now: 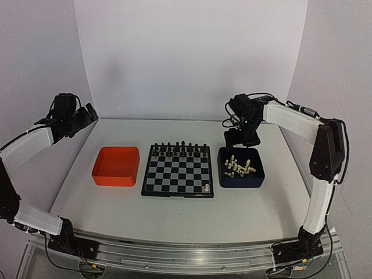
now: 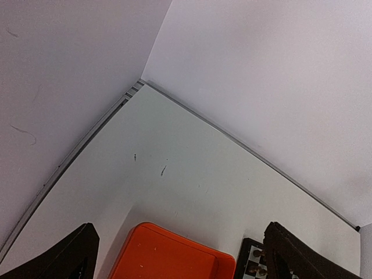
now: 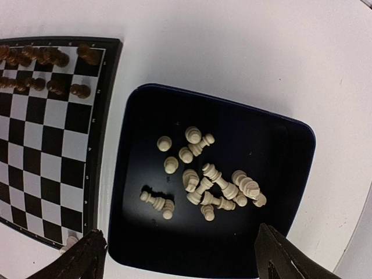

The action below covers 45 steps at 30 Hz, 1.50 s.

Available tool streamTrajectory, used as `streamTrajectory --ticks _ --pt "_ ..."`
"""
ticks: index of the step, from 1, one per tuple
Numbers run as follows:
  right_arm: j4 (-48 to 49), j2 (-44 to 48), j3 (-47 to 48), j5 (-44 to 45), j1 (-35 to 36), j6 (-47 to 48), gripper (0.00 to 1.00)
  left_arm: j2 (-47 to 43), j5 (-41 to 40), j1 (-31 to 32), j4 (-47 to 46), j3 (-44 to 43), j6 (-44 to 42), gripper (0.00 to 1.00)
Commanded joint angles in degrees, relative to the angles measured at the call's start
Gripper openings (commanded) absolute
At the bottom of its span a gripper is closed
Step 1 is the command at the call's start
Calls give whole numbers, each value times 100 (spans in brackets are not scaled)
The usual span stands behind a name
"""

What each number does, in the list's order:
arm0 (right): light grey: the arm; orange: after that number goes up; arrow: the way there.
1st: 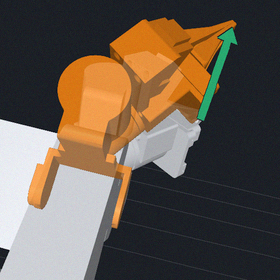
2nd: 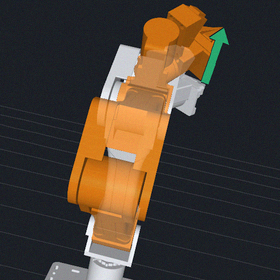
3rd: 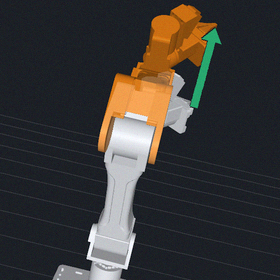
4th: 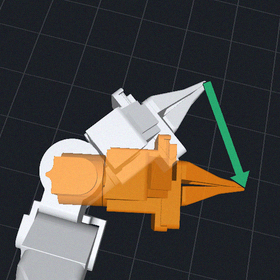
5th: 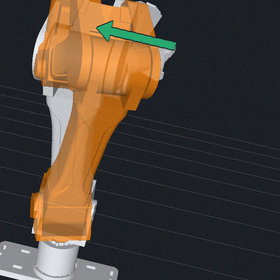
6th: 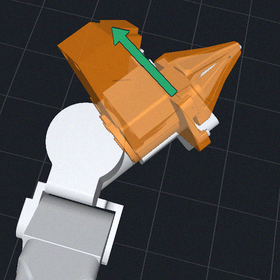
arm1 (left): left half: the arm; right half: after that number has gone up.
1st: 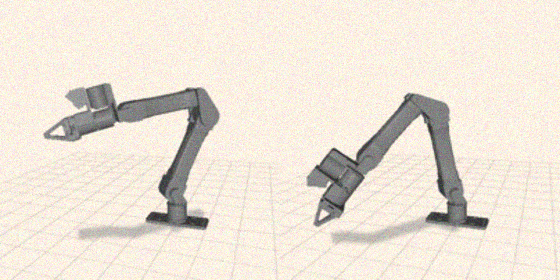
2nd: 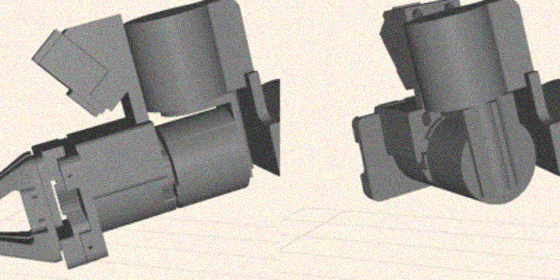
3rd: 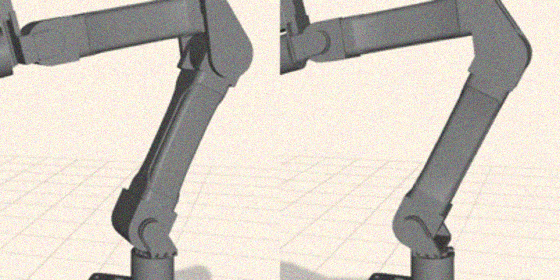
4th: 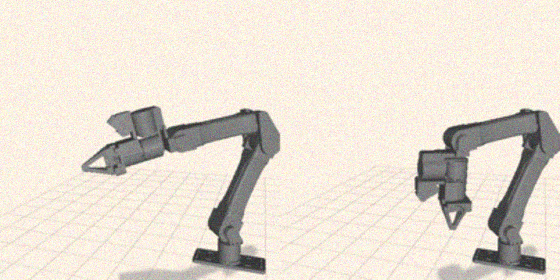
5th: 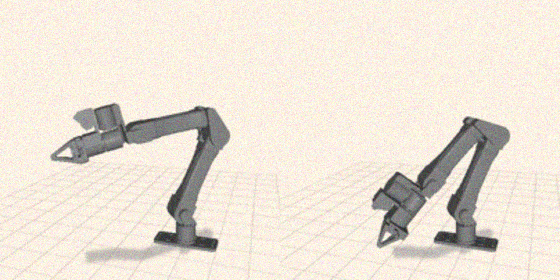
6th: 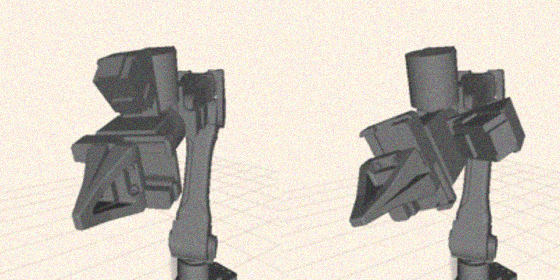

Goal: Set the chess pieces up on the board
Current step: Pick up the chess piece from the storage box.

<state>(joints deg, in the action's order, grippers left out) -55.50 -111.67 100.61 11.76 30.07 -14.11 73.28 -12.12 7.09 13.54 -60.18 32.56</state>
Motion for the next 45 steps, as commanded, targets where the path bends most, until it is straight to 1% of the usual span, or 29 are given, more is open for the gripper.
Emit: streamTrajectory --ticks 1,4,7,10,15,21,30,33,36,45 --pt "120 -208 -87 -113 -58 -467 83 135 11 1 -44 -239 -88 100" --pt "113 -397 -100 -103 -116 -591 77 254 31 -2 -17 -321 -100 100" --pt "114 -552 -153 -182 -169 -779 67 317 49 3 8 -383 -92 100" --pt "113 -690 -189 -156 -183 -900 62 337 61 0 15 -415 -101 100" --pt "113 -896 -191 -31 -181 -1048 51 302 37 2 24 -425 -109 100" --pt "145 -1143 -194 216 -183 -1134 40 272 -29 3 56 -383 -110 100" --pt "277 -1362 -118 225 -184 -1181 32 249 -42 1 72 -323 -105 100" --pt "343 -1364 -141 249 -179 -1252 28 233 -31 3 47 -286 -94 100" --pt "385 -1372 -175 254 -183 -1302 21 231 -11 2 40 -268 -92 100" --pt "491 -1403 -264 198 -185 -1380 19 165 -10 -2 27 -203 -69 100"
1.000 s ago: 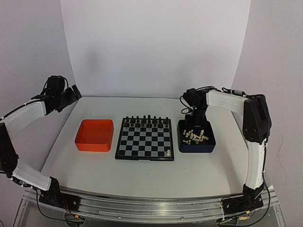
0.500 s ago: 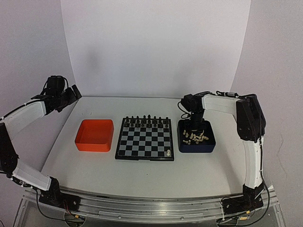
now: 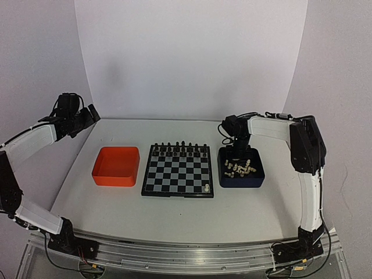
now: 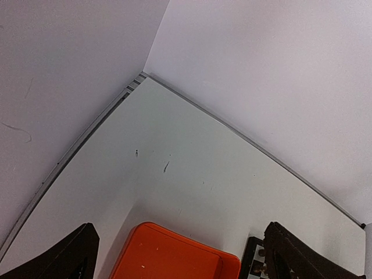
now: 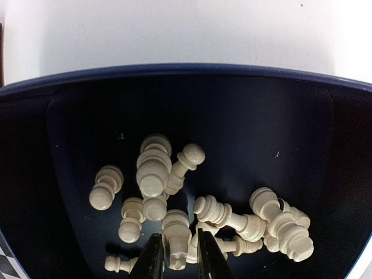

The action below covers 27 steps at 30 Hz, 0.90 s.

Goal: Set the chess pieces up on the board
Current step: Pick up the chess piece from the storage box.

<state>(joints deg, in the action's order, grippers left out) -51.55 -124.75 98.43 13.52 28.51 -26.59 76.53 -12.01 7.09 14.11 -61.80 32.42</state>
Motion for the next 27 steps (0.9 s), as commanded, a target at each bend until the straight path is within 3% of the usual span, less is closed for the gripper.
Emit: streamTrajectory --ticks 1,12,27 --pt "114 -104 -47 13 -28 -148 18 -169 -15 0 -31 -38 -53 100" --pt "171 138 -205 160 -25 -254 0 -371 -39 2 -23 81 -9 100" --pt "159 1655 -615 1 54 -180 0 -442 -51 3 -39 154 30 100"
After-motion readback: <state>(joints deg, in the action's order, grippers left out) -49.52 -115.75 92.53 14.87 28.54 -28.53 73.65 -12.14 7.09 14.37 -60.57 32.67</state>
